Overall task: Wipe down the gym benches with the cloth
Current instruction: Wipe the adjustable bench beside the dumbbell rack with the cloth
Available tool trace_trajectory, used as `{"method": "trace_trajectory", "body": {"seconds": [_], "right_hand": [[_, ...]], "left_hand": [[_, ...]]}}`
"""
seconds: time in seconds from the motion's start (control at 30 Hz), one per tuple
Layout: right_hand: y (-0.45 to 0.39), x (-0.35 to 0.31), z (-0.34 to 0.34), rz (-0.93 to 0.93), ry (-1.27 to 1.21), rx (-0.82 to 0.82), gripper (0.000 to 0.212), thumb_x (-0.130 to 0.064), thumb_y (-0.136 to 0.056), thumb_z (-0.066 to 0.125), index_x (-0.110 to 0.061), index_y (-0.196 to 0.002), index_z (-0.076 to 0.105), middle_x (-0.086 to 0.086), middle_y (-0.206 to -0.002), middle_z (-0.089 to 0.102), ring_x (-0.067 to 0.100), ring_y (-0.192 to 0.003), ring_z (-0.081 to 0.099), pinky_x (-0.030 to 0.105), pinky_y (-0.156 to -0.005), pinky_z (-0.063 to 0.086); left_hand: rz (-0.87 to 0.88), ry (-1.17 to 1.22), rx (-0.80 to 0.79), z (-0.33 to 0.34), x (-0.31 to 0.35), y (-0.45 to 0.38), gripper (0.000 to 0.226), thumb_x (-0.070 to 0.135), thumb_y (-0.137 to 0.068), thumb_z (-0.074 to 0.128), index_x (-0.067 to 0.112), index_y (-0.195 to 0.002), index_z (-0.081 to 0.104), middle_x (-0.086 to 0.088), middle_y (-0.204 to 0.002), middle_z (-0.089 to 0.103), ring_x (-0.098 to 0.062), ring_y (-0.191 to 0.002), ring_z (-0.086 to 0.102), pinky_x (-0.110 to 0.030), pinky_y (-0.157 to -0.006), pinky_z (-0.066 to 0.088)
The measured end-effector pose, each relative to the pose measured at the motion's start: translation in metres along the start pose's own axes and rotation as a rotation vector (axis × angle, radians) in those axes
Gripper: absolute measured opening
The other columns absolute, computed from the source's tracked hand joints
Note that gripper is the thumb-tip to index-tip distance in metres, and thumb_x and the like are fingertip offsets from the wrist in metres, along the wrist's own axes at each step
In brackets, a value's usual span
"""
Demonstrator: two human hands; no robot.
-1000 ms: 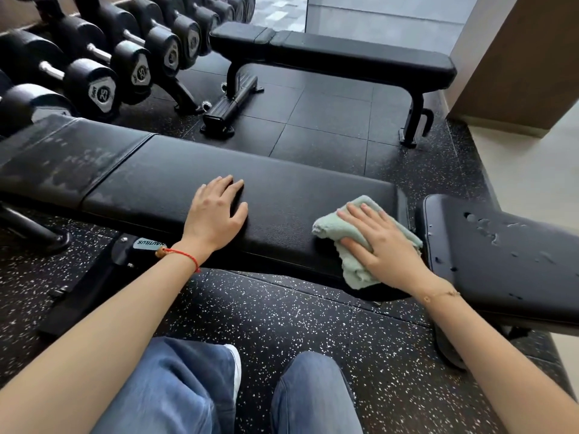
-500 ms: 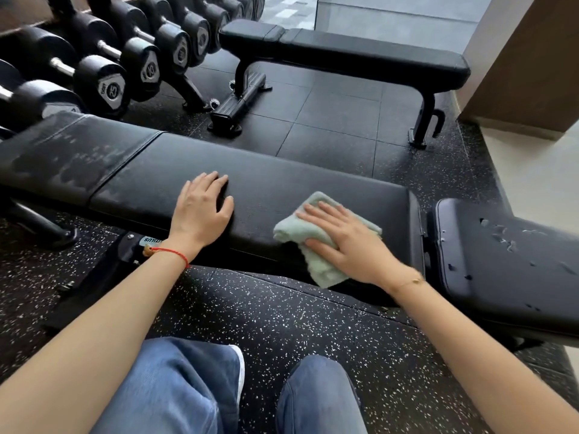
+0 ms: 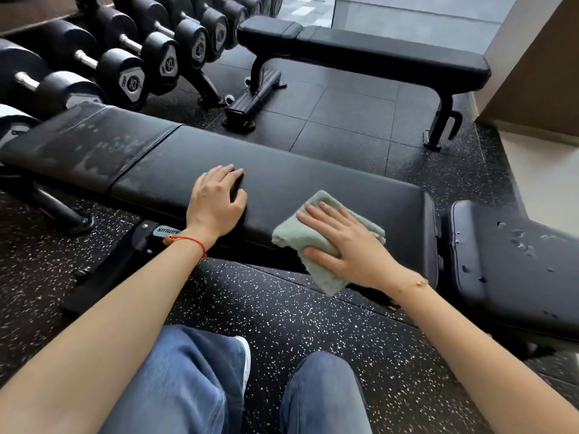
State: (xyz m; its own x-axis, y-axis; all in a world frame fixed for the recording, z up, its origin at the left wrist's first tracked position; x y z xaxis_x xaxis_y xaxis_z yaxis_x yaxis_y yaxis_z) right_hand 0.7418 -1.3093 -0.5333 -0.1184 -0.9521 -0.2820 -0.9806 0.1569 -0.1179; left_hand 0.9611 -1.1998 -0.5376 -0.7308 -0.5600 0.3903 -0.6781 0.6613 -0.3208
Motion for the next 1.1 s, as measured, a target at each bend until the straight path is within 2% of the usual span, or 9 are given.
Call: {"method": "trace_trajectory", "body": {"seconds": [0.13,0.37,0.47,0.6,0.67,0.8,0.87,1.0,1.1], "right_hand": [[0.046,0.007,-0.009,0.074,0.104,0.078,0.073,-0.064,-0.091,0.047,-0.029,-0.153,0.028,-0.007,-0.16,0.022,0.014,-0.15,0.014,0.041,-0.124,0.012],[-0.033,-0.044,0.02,0.024,0.196,0.012,0.081,-0.063,-0.089,0.051,-0.024,-0.154,0.023,0.0,-0.162,0.019,0.024,-0.151,0.012,0.042,-0.123,0.005],[0.005,-0.034,0.009,-0.037,0.205,0.062,0.078,-0.062,-0.089,0.051,-0.024,-0.153,0.027,0.0,-0.16,0.024,0.022,-0.15,0.018,0.043,-0.123,0.013],[0.057,-0.001,-0.006,0.01,0.249,0.12,0.079,-0.064,-0.089,0.051,-0.023,-0.153,0.028,-0.001,-0.159,0.027,0.021,-0.149,0.021,0.045,-0.121,0.021],[0.043,-0.009,-0.005,0.015,0.252,0.107,0.08,-0.065,-0.088,0.05,-0.023,-0.153,0.028,0.0,-0.159,0.027,0.023,-0.149,0.021,0.045,-0.121,0.019],[-0.024,-0.051,0.019,-0.026,0.285,0.017,0.082,-0.062,-0.089,0.052,-0.023,-0.154,0.022,0.001,-0.162,0.02,0.025,-0.151,0.014,0.041,-0.123,0.006],[-0.03,-0.054,0.022,-0.003,0.289,0.008,0.08,-0.061,-0.09,0.051,-0.024,-0.155,0.021,0.001,-0.162,0.019,0.024,-0.151,0.013,0.04,-0.123,0.005],[0.032,-0.032,0.006,-0.003,0.259,0.104,0.076,-0.06,-0.09,0.052,-0.025,-0.153,0.027,-0.001,-0.159,0.026,0.021,-0.149,0.021,0.041,-0.123,0.015],[0.083,0.009,-0.015,0.097,0.193,0.175,0.075,-0.066,-0.089,0.048,-0.027,-0.151,0.033,-0.004,-0.157,0.03,0.015,-0.148,0.023,0.038,-0.123,0.017]], "left_hand": [[-0.016,-0.017,-0.002,0.003,0.001,0.001,0.048,0.026,-0.092,0.049,0.017,-0.139,0.051,-0.006,-0.149,0.045,-0.023,-0.141,0.034,-0.04,-0.121,0.017],[-0.028,0.001,0.005,-0.001,0.004,0.002,0.047,0.024,-0.092,0.051,0.017,-0.139,0.052,-0.005,-0.149,0.045,-0.022,-0.142,0.034,-0.039,-0.12,0.017],[-0.01,0.013,-0.003,-0.002,0.003,0.003,0.047,0.025,-0.093,0.051,0.018,-0.139,0.052,-0.005,-0.15,0.044,-0.022,-0.142,0.034,-0.038,-0.121,0.017],[-0.014,0.008,0.015,-0.002,0.004,0.002,0.046,0.025,-0.092,0.051,0.017,-0.137,0.054,-0.006,-0.148,0.046,-0.023,-0.14,0.036,-0.038,-0.12,0.018],[-0.021,0.0,0.03,-0.002,0.006,0.002,0.046,0.024,-0.091,0.051,0.016,-0.137,0.054,-0.006,-0.148,0.047,-0.023,-0.14,0.036,-0.038,-0.12,0.018],[-0.022,-0.002,0.022,-0.001,0.006,0.002,0.047,0.024,-0.091,0.05,0.015,-0.138,0.052,-0.007,-0.149,0.046,-0.024,-0.141,0.035,-0.041,-0.12,0.018],[-0.024,-0.024,-0.007,0.0,0.007,0.003,0.048,0.024,-0.094,0.048,0.015,-0.141,0.049,-0.007,-0.151,0.042,-0.024,-0.143,0.032,-0.041,-0.12,0.016],[-0.038,-0.034,-0.057,0.003,0.012,0.004,0.048,0.027,-0.097,0.047,0.014,-0.143,0.046,-0.008,-0.154,0.038,-0.024,-0.145,0.027,-0.042,-0.12,0.014],[-0.015,-0.035,-0.082,0.005,0.023,0.006,0.049,0.032,-0.097,0.048,0.015,-0.143,0.047,-0.008,-0.153,0.038,-0.025,-0.145,0.027,-0.042,-0.12,0.015]]}}
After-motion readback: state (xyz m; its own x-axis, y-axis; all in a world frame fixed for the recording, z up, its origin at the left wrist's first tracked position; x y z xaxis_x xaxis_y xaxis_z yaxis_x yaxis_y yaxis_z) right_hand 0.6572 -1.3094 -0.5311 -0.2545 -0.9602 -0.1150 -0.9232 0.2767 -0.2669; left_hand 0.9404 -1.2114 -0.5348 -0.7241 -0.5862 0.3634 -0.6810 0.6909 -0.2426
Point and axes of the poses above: each hand's wrist, its own y-axis away from the middle knuckle, its own z-axis out of the palm, x = y × z, the point moved 8 cm from there along -y, towards the middle knuckle
